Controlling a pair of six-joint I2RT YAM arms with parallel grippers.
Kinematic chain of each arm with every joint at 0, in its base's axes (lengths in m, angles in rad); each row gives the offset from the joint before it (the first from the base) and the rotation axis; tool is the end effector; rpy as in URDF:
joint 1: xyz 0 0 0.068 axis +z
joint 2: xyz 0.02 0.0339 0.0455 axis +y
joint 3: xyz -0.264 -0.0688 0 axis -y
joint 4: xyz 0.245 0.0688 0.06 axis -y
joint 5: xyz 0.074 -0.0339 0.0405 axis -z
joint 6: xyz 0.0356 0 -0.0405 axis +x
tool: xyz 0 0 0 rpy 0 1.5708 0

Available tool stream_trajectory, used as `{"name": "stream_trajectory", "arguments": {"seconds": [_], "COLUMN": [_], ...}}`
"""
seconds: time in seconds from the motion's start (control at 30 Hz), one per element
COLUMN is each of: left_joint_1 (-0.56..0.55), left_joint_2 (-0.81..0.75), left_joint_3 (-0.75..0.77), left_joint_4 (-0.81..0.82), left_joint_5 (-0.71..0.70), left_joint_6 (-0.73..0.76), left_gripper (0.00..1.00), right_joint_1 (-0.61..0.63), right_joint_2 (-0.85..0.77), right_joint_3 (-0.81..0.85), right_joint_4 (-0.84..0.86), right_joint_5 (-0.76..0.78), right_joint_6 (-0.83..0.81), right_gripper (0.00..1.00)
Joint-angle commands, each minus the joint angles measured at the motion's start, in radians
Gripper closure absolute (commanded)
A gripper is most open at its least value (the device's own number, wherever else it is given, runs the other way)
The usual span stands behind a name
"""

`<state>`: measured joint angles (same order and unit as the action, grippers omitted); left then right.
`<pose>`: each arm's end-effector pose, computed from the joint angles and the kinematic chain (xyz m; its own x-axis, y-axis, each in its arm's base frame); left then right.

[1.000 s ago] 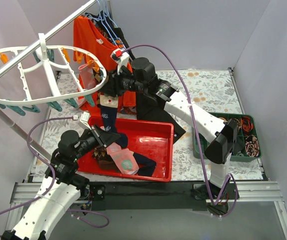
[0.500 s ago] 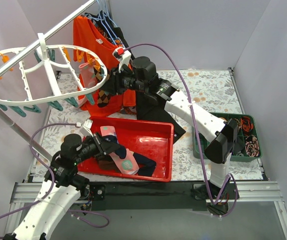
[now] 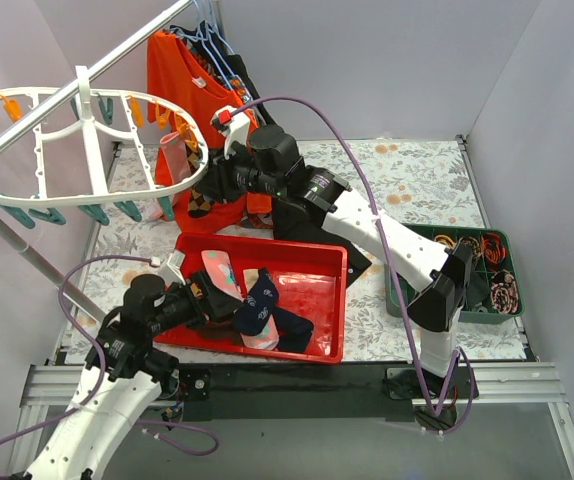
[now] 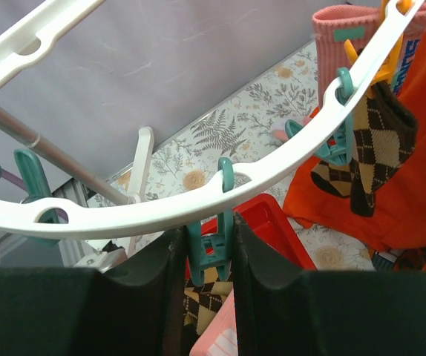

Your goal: Remove the socks clipped to the hanger

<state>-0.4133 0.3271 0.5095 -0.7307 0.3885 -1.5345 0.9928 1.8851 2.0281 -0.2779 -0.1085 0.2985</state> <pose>0.0782 -0.0490 0.2460 -0.6846 -0.7096 0.1663 -0.4528 0.2353 -0.8600 0.2393 0.3740 0.4442 -0.3323 0.0256 -0.9428 -0.8302 0.4663 0.3053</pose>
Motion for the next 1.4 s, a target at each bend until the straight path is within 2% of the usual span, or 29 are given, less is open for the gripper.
{"name": "stream_trajectory", "arguments": {"seconds": [0.0, 0.13, 0.27, 0.37, 0.5, 0.63, 0.8, 1.07, 1.27, 1.37], "left_joint_1": [0.005, 0.005, 0.005, 0.005, 0.005, 0.005, 0.007, 0.010, 0.013, 0.013], "left_joint_2": [0.036, 0.032, 0.053, 0.139, 0.301, 0.475, 0.639, 0.855, 0.958, 0.981], "left_joint_3": [0.070, 0.067, -0.003, -0.031, -0.023, 0.032, 0.050, 0.152, 0.192, 0.201], "left_joint_4": [-0.075, 0.039, 0.229, 0.364, 0.554, 0.643, 0.841, 0.987, 1.053, 1.080], "left_joint_5": [-0.155, -0.258, -0.339, -0.413, -0.454, -0.543, -0.635, -0.658, -0.655, -0.655], "left_joint_6": [-0.044, -0.124, -0.170, -0.161, -0.076, -0.010, 0.065, 0.120, 0.129, 0.148], "left_gripper": [0.24, 0.31, 0.27, 0.25, 0.23, 0.22, 0.26, 0.29, 0.44, 0.61], "right_joint_1": [0.021, 0.043, 0.069, 0.090, 0.118, 0.144, 0.161, 0.175, 0.178, 0.178], "right_joint_2": [-0.050, -0.057, -0.058, -0.054, -0.049, -0.047, -0.049, -0.061, -0.080, -0.087], "right_joint_3": [0.066, 0.076, 0.096, 0.115, 0.139, 0.152, 0.153, 0.136, 0.107, 0.090], "right_joint_4": [-0.020, -0.038, -0.043, -0.044, -0.053, -0.053, -0.053, -0.052, -0.047, -0.043], "right_joint_5": [0.046, 0.072, 0.104, 0.134, 0.176, 0.216, 0.237, 0.245, 0.247, 0.242], "right_joint_6": [-0.024, -0.025, -0.013, -0.006, 0.014, 0.027, 0.030, 0.024, 0.022, 0.021], "right_gripper": [0.99, 0.99, 0.99, 0.99, 0.99, 0.99, 0.99, 0.99, 0.99, 0.99]}}
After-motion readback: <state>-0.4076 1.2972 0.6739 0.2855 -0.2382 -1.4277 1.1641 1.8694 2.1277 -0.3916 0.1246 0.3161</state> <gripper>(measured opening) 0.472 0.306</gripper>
